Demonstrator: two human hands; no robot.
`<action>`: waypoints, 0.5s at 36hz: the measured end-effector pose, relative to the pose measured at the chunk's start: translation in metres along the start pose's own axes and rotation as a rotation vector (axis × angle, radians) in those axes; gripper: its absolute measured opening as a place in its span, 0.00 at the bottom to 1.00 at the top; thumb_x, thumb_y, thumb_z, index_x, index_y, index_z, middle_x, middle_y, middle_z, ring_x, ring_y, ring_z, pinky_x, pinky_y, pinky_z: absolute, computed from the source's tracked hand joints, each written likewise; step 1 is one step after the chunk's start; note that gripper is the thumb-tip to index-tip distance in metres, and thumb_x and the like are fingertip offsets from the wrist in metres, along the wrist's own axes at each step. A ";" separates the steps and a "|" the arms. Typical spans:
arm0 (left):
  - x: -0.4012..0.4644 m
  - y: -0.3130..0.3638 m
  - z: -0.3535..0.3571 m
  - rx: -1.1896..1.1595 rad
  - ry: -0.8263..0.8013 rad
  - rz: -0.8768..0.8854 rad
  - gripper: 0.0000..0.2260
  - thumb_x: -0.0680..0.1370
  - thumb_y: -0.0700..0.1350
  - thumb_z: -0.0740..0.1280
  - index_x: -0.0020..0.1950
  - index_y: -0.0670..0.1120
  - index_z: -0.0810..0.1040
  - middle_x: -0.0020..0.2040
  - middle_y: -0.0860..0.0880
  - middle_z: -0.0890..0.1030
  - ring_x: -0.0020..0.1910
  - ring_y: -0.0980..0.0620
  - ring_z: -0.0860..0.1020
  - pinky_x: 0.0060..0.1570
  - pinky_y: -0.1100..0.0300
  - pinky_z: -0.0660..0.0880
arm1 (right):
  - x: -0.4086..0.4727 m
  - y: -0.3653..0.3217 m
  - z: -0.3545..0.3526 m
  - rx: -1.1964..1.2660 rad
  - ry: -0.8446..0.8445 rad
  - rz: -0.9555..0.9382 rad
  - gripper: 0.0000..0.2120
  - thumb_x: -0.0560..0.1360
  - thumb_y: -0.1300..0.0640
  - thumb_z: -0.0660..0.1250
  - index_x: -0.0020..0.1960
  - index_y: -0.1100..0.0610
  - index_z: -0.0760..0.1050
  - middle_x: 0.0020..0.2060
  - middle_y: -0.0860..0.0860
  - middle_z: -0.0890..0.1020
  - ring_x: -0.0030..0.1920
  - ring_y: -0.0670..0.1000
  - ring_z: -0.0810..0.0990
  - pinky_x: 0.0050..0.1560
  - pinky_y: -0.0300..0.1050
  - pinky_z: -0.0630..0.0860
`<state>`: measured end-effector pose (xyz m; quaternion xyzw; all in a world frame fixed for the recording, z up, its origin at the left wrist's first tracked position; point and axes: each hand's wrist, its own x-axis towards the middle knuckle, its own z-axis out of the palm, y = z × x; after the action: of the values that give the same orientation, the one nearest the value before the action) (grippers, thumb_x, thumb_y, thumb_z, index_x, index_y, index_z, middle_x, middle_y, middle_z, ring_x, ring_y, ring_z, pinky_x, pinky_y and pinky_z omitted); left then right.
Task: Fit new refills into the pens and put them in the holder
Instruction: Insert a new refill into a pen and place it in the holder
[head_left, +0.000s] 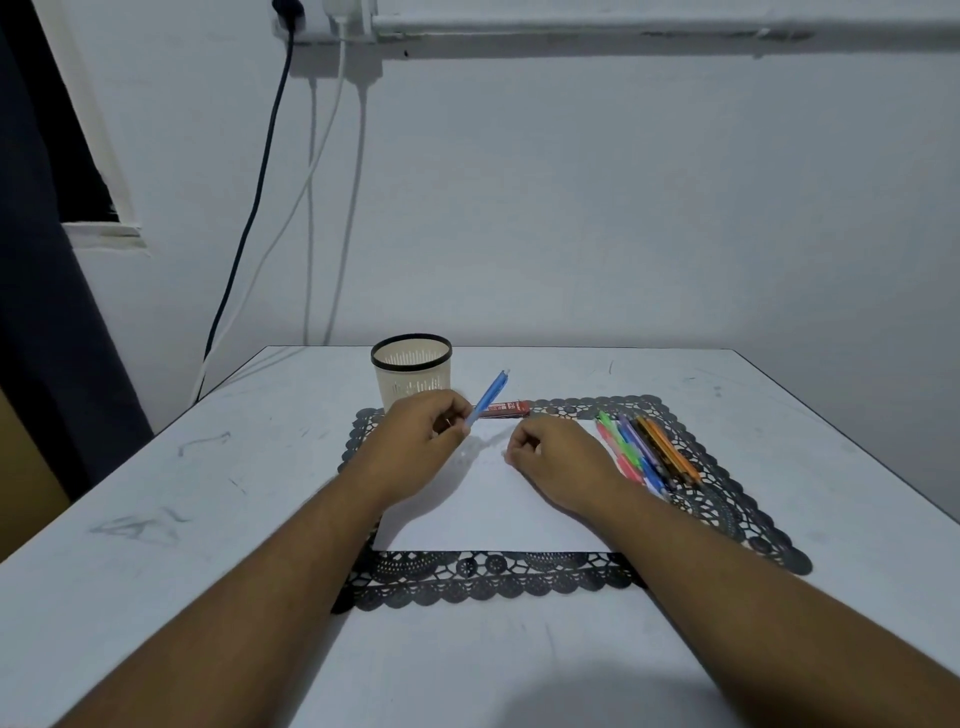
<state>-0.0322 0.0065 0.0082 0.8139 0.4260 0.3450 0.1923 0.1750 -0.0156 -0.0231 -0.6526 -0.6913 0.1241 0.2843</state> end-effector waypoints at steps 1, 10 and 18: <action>0.000 0.000 0.000 0.010 -0.002 -0.001 0.04 0.82 0.43 0.69 0.51 0.52 0.82 0.42 0.56 0.82 0.43 0.62 0.77 0.41 0.78 0.67 | -0.001 0.000 -0.001 0.037 0.015 -0.004 0.06 0.81 0.53 0.69 0.45 0.50 0.79 0.41 0.43 0.81 0.43 0.46 0.78 0.42 0.47 0.75; 0.000 0.000 0.000 0.051 -0.018 0.001 0.04 0.82 0.44 0.69 0.52 0.53 0.81 0.44 0.56 0.81 0.43 0.61 0.77 0.41 0.79 0.65 | -0.005 0.001 -0.024 0.628 0.205 0.078 0.07 0.83 0.65 0.63 0.52 0.58 0.80 0.42 0.51 0.81 0.40 0.46 0.75 0.33 0.28 0.69; 0.002 -0.007 0.004 0.046 -0.029 0.018 0.04 0.82 0.44 0.68 0.52 0.53 0.81 0.44 0.56 0.81 0.45 0.60 0.76 0.39 0.73 0.69 | -0.003 0.003 -0.032 1.034 0.202 0.128 0.08 0.81 0.69 0.66 0.52 0.62 0.83 0.40 0.55 0.85 0.36 0.50 0.78 0.33 0.40 0.75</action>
<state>-0.0321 0.0118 0.0017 0.8268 0.4239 0.3250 0.1764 0.1957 -0.0249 0.0006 -0.4768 -0.4679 0.4022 0.6261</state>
